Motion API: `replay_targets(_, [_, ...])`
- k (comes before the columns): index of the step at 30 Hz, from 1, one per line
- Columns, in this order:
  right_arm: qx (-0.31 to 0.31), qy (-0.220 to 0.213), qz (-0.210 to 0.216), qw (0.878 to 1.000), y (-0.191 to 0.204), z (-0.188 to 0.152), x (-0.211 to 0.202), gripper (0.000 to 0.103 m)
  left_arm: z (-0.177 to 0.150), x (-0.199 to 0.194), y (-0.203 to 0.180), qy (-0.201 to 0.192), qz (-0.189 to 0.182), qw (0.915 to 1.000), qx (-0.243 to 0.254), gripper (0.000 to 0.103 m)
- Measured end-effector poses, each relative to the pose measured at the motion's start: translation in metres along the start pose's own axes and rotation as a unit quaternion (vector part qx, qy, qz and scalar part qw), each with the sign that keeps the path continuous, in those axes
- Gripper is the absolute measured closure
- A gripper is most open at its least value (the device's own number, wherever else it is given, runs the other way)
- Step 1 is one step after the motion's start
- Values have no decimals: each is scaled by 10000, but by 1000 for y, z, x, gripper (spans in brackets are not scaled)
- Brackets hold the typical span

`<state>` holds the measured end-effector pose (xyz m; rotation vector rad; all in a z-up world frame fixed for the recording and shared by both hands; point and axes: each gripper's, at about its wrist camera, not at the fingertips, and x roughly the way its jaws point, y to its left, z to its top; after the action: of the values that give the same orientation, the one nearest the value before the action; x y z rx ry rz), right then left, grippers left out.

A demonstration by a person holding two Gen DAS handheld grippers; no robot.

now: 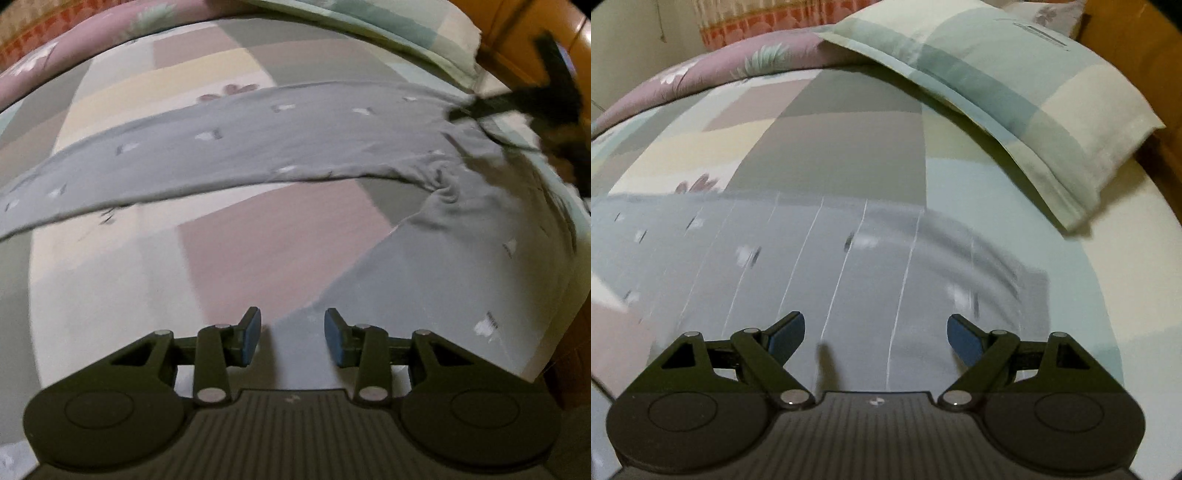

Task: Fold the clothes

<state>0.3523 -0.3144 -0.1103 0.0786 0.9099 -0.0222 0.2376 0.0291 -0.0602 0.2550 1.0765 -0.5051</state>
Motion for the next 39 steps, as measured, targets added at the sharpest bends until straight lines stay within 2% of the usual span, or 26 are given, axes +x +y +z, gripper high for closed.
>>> replay_targets(2, [-7,-44,274,9996,-1,15,16,15,4,3,-3,-8,4,10000,-7,64])
replay_targets(5, [-341,60,650,9973,10,27,40,15,7,7,-1,61,72,9999,-127,64])
replay_targets(7, [-764,143,407,9961,22,29,56,15,7,8,4,92,115,9996,-245,64])
replay_targets(9, [-896,99,149,9958,22,32,74,1,6,10,9,103,183,9992,-345,64])
replay_targets(10, [-760,94,60,9970,18,36,81,0,6,10,11,109,216,9989,-396,64])
replay_targets(15, [-174,403,69,9990,10,61,89,2,4,9,23,74,260,9980,-569,64])
replay_targets(20, [164,608,406,9972,41,59,67,0,-2,3,37,11,370,9976,-591,63])
replay_targets(23, [-2,730,233,9971,71,51,85,0,-8,-4,44,-7,397,9979,-519,62])
replay_targets(26, [-349,515,-189,9979,90,63,105,0,-17,-12,53,-9,463,9979,-447,61])
replay_targets(27, [-384,401,-165,9983,90,69,110,0,-20,-15,56,-1,486,9978,-454,61])
replay_targets(30, [-186,444,17,9988,81,89,114,0,-28,-20,62,21,515,9976,-461,61])
replay_targets(34, [-181,365,262,9988,73,88,77,0,-35,-25,65,-5,492,9977,-472,61])
replay_targets(36, [-321,331,321,9984,72,70,47,0,-37,-26,63,-14,455,9980,-431,60])
replay_targets(39, [-671,595,314,9955,76,35,19,0,-38,-26,57,-47,355,9988,-345,60])
